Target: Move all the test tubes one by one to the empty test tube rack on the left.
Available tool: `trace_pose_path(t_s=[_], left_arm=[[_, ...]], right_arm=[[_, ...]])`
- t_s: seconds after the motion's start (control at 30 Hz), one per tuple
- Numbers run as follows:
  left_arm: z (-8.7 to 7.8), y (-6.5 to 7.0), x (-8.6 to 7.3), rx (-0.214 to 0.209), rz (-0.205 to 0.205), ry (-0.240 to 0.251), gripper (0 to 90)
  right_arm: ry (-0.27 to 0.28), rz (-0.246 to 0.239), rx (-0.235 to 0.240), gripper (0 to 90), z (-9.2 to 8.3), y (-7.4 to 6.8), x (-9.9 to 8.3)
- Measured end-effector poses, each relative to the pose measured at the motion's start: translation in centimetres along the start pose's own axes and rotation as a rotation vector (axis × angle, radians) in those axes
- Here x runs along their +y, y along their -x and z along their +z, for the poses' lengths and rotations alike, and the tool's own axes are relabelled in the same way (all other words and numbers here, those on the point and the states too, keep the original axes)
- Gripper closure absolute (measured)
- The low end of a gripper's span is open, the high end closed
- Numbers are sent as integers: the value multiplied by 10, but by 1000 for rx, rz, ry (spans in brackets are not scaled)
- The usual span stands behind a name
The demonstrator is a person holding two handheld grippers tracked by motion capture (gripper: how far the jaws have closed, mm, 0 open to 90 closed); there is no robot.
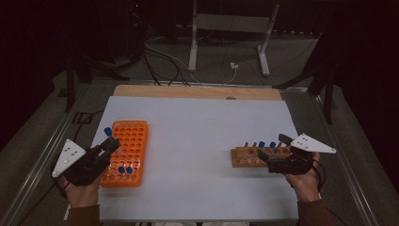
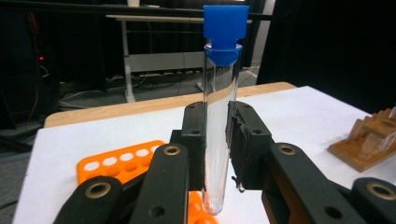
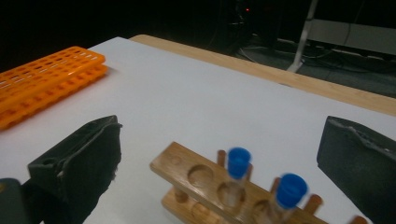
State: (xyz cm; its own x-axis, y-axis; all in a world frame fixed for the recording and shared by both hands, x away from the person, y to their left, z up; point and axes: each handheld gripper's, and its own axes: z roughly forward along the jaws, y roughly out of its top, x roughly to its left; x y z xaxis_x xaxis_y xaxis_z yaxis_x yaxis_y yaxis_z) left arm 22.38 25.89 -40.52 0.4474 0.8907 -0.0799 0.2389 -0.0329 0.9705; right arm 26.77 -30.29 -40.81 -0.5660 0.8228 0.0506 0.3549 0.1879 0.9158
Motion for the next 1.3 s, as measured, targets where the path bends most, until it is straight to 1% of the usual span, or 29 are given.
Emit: trace_pose_path(t_s=[0.13,0.27,0.4,0.53,0.6,0.7,0.8,0.87,0.93,1.07,1.2,1.3], left_arm=[[-5,-6,-12,11,-13,-14,781],[-8,-9,-27,22,-14,-51,780],[-11,-12,-39,8,-28,-77,779],[-13,-11,-47,3,-24,-107,779],[-13,-11,-51,-1,-32,-115,779],[-11,-11,-56,10,-33,-140,779],[-9,-11,-62,6,-39,-163,779],[-8,-11,-64,0,-42,-169,779],[-8,-10,-66,-2,-33,-178,778],[-13,-10,-69,-8,-35,-186,778],[-15,-9,-74,-6,-19,-224,779],[-15,-6,-76,-4,4,-264,780]], right_arm=[[11,9,-13,0,-6,5,-1],[21,17,-16,0,-9,8,-2],[25,19,-18,0,-11,9,-2],[27,20,-17,0,-12,10,-3],[27,21,-17,0,-12,10,-3],[28,23,-17,0,-12,10,-4],[24,22,-17,0,-11,10,-4],[24,24,-16,0,-11,10,-4],[25,22,-15,0,-11,10,-5],[25,20,-12,0,-10,10,-5],[22,19,-10,0,-9,9,-5],[20,18,-7,0,-9,8,-5]])
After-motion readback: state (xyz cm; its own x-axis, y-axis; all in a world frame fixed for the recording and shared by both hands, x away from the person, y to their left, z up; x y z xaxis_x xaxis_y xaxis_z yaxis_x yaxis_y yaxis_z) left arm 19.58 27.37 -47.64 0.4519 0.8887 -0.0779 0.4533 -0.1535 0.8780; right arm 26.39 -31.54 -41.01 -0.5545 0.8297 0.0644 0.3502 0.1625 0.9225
